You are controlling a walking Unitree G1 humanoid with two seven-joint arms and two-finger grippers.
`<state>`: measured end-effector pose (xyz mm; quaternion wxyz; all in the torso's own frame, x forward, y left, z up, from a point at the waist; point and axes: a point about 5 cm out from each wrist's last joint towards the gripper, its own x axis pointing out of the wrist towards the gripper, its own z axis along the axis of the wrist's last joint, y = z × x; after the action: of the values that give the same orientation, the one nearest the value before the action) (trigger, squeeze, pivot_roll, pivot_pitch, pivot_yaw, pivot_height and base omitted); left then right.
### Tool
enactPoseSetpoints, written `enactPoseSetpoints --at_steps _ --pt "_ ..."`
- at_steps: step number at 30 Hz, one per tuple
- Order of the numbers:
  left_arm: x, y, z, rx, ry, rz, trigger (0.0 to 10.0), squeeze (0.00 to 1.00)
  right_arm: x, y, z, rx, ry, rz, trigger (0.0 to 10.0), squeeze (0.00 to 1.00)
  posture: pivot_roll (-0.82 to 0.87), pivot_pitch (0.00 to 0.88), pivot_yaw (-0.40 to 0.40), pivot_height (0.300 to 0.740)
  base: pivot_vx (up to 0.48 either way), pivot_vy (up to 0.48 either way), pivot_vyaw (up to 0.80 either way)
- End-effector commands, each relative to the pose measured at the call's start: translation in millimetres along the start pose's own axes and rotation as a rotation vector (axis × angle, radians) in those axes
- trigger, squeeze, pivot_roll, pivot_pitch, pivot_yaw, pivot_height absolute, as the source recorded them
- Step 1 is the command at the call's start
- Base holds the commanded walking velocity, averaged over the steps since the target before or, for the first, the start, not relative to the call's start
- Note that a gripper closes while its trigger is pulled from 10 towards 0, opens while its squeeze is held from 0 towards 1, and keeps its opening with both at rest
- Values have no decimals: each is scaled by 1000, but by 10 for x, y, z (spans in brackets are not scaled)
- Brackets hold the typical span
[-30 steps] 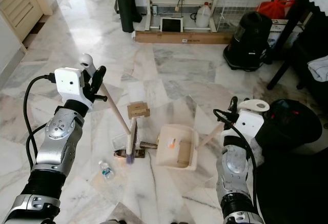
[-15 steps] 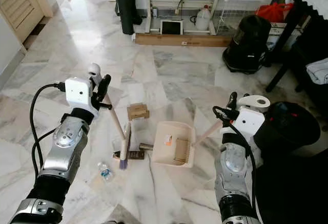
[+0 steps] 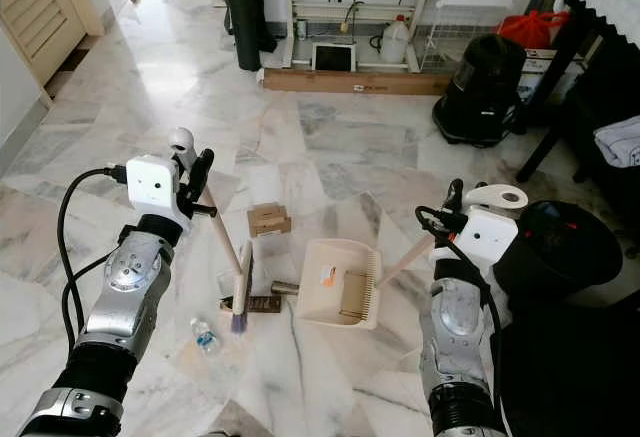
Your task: Sweep floor
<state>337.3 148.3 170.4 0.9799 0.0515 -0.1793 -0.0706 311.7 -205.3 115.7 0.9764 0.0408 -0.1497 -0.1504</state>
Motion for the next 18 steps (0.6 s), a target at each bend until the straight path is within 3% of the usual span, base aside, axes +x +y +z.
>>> enactPoseSetpoints --at_steps 1,2,5,18 --pt "35 9 83 28 -51 -5 10000 0 28 8 118 14 -57 -2 10000 0 131 47 -42 740 0 0 0" --pt "39 26 49 42 -45 -8 10000 0 3 -24 138 2 -65 0 10000 0 108 0 -28 740 0 0 0" --pt "102 46 -52 64 -14 -35 10000 0 -73 25 136 -9 -73 30 10000 0 113 0 -5 740 0 0 708" --pt "37 11 -161 72 9 -58 10000 0 -236 38 69 -6 -36 39 10000 0 89 0 -2 740 0 0 800"
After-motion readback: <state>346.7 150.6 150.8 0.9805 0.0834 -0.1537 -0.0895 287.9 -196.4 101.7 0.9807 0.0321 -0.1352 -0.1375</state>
